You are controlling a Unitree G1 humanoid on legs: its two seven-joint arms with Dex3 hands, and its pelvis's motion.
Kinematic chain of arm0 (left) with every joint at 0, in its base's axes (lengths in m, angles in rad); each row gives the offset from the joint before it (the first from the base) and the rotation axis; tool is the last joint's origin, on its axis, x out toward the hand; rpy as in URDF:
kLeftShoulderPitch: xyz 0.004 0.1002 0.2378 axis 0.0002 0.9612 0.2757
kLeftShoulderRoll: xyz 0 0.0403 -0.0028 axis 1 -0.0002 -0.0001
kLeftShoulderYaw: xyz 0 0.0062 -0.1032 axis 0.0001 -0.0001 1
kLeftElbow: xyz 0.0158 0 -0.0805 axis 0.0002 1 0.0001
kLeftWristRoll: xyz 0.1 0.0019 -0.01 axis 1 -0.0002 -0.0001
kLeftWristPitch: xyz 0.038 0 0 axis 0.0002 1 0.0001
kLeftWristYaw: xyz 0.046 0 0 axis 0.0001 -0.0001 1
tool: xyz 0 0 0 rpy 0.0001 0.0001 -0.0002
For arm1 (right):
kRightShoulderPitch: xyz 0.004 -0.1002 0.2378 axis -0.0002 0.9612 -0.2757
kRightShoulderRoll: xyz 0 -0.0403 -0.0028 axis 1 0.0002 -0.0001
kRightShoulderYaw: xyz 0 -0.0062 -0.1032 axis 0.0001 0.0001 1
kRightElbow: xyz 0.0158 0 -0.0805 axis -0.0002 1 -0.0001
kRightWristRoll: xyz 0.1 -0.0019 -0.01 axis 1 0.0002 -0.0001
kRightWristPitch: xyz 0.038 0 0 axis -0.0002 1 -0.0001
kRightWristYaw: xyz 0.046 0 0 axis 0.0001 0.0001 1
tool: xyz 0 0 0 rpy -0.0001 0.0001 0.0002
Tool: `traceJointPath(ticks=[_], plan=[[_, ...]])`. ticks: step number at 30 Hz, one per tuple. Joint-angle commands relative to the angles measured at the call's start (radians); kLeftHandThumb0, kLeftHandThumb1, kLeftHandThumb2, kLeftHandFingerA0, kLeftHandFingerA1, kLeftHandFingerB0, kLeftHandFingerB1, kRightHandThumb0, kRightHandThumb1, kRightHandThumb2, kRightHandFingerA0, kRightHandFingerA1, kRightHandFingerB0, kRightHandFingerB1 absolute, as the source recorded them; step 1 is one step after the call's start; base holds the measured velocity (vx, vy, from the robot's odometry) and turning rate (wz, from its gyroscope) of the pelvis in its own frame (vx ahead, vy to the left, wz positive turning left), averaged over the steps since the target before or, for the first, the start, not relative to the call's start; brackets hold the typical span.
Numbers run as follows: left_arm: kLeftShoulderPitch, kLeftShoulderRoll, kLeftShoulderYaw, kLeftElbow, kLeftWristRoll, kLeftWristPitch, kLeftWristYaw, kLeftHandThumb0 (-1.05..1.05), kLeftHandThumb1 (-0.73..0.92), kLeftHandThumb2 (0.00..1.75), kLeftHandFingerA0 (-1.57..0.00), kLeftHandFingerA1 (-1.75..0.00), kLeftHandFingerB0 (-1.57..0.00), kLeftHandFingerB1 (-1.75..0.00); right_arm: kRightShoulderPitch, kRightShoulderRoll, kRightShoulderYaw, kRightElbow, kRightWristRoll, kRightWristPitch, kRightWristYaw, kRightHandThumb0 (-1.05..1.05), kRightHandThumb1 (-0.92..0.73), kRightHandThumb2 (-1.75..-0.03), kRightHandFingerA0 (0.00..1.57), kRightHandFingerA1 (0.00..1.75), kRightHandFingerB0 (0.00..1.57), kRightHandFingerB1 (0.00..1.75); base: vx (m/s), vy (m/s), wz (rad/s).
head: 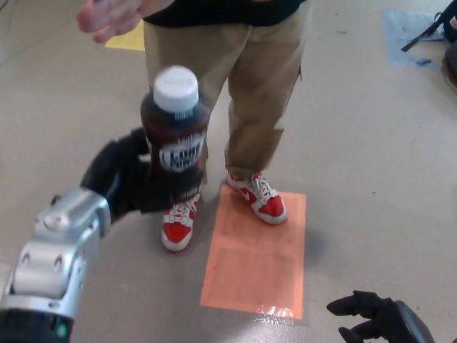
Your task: The robot recieved a bottle of protein shake from a person using its left hand and then shake the protein up and down 2 two times and hand it back to the person
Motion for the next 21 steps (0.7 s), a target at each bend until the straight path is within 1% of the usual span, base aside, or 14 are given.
traceJointPath(ticks=[1,5,6,7,11,12,13,14,15,16,18,19,21], plan=[[-0.101,0.032,0.034,-0.014,-0.011,0.067,0.003,-0.21,0.83,0.69,-0.78,-1.56,-0.73,-1.11,-0.005,-0.021,0.009,-0.002,-0.01,-0.005,-0.01,-0.31,-0.69,-0.61,0.84,0.44,0.76,0.44,0.0,0.0,0.0],[-0.176,0.047,0.047,-0.014,-0.007,0.099,0.007,-0.18,0.84,0.71,-0.79,-1.52,-0.7,-1.1,-0.008,-0.016,0.0,-0.007,0.009,0.002,0.015,-0.29,-0.69,-0.61,0.82,0.44,0.75,0.43,0.0,0.0,0.0],[-0.197,0.055,0.046,-0.02,-0.004,0.111,0.006,-0.21,0.83,0.7,-0.76,-1.55,-0.72,-1.12,-0.011,-0.015,0.0,-0.007,0.009,0.002,0.015,-0.29,-0.69,-0.6,0.82,0.44,0.75,0.43,0.0,0.0,0.0],[-0.215,0.062,0.045,-0.026,-0.002,0.122,0.005,-0.22,0.84,0.69,-0.75,-1.58,-0.7,-1.13,-0.011,-0.015,-0.001,-0.009,0.01,0.004,0.017,-0.31,-0.69,-0.61,0.81,0.45,0.75,0.43,0.0,0.0,0.0],[-0.288,0.071,0.062,-0.031,-0.017,0.15,0.002,-0.21,0.83,0.67,-0.75,-1.59,-0.68,-1.1,-0.013,-0.016,-0.006,-0.014,0.016,0.012,0.031,-0.29,-0.69,-0.6,0.79,0.45,0.74,0.43,0.0,0.0,0.0],[-0.319,0.077,0.068,-0.031,-0.018,0.158,0.004,-0.19,0.83,0.66,-0.71,-1.6,-0.67,-1.11,-0.016,-0.018,-0.004,-0.012,0.011,0.012,0.03,-0.29,-0.69,-0.6,0.8,0.44,0.75,0.43,0.0,0.0,0.0],[-0.343,0.08,0.075,-0.029,-0.018,0.162,0.008,-0.19,0.82,0.67,-0.73,-1.59,-0.7,-1.13,-0.017,-0.02,-0.002,-0.014,0.008,0.012,0.029,-0.29,-0.69,-0.6,0.8,0.44,0.75,0.43,0.0,0.0,0.0],[-0.349,0.08,0.077,-0.027,-0.017,0.164,0.009,-0.19,0.82,0.67,-0.73,-1.59,-0.7,-1.13,-0.017,-0.021,-0.001,-0.015,0.007,0.012,0.03,-0.29,-0.69,-0.6,0.8,0.44,0.75,0.43,0.0,0.0,0.0],[-0.371,0.089,0.078,-0.015,-0.015,0.153,-0.001,-0.18,0.76,0.72,-0.79,-1.56,-0.69,-1.14,-0.019,-0.023,0.0,-0.016,0.004,0.016,0.029,-0.29,-0.69,-0.6,0.8,0.44,0.75,0.43,0.0,0.0,0.0],[-0.379,0.092,0.079,-0.009,-0.014,0.156,-0.001,-0.18,0.77,0.71,-0.78,-1.56,-0.69,-1.1,-0.02,-0.023,0.0,-0.016,0.006,0.019,0.032,-0.29,-0.69,-0.6,0.79,0.44,0.74,0.43,0.0,0.0,0.0],[-0.384,0.092,0.084,-0.011,-0.015,0.17,0.005,-0.18,0.79,0.7,-0.78,-1.56,-0.69,-1.11,-0.02,-0.022,-0.002,-0.018,0.008,0.022,0.035,-0.28,-0.69,-0.6,0.79,0.45,0.75,0.43,0.0,0.0,0.0],[-0.381,0.092,0.084,-0.012,-0.016,0.165,0.003,-0.19,0.8,0.7,-0.77,-1.58,-0.69,-1.12,-0.022,-0.021,-0.002,-0.019,0.009,0.027,0.038,-0.28,-0.69,-0.6,0.79,0.44,0.74,0.43,0.0,0.0,0.0],[-0.374,0.094,0.085,-0.013,-0.017,0.156,-0.003,-0.19,0.8,0.71,-0.78,-1.57,-0.7,-1.12,-0.026,-0.02,-0.002,-0.019,0.009,0.032,0.042,-0.28,-0.69,-0.6,0.8,0.44,0.75,0.43,0.0,0.0,0.0]])
